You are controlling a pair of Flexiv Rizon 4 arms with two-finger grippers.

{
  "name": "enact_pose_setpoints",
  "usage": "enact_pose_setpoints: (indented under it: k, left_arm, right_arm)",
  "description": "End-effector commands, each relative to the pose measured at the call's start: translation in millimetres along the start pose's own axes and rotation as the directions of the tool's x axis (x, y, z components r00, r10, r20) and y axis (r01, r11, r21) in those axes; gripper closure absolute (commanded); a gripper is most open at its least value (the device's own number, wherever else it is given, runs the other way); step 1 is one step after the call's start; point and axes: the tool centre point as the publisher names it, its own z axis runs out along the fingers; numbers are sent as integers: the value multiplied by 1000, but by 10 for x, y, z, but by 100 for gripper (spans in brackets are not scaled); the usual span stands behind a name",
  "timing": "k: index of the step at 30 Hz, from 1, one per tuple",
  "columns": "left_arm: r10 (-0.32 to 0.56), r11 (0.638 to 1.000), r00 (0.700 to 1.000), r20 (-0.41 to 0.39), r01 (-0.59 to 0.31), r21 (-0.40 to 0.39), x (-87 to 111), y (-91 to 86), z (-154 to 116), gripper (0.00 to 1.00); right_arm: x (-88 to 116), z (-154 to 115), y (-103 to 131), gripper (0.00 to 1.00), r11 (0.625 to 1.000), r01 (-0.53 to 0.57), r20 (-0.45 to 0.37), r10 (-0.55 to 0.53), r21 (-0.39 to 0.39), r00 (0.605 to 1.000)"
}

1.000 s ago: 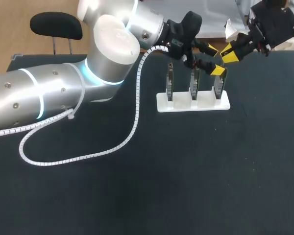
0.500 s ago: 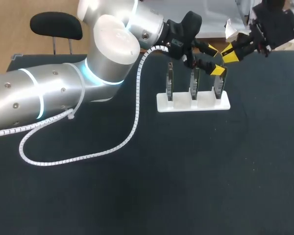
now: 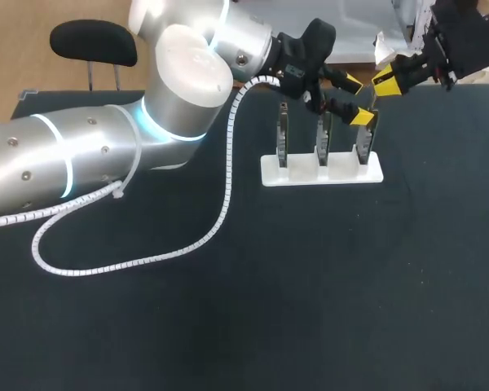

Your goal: Pick up the optical module with the left hand, and insert it into the network port with the right hand.

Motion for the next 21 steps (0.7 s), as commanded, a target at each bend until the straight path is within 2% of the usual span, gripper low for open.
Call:
enact_pose_setpoints:
  k: [1, 2, 3, 4, 21]
  left_arm:
    - [1, 1000, 1000, 0, -1, 0, 2, 4, 5, 0]
    - [1, 1000, 1000, 0, -1, 0, 2, 4, 5, 0]
    - [1, 1000, 1000, 0, -1, 0, 2, 4, 5, 0]
    - [1, 1000, 1000, 0, -1, 0, 2, 4, 5, 0]
    - [1, 1000, 1000, 0, -1, 0, 2, 4, 5, 0]
  right_arm:
    - [-13, -13, 21, 100, 1000, 4, 6, -4, 4, 1000]
    - [-21, -15, 20, 100, 1000, 2, 11, -2, 4, 1000]
    - [-23, -16, 19, 95, 1000, 2, 11, -2, 5, 1000]
    - [-24, -15, 19, 100, 1000, 3, 10, -3, 3, 1000]
    - [0, 62, 65, 100, 999, 24, -34, -25, -29, 999]
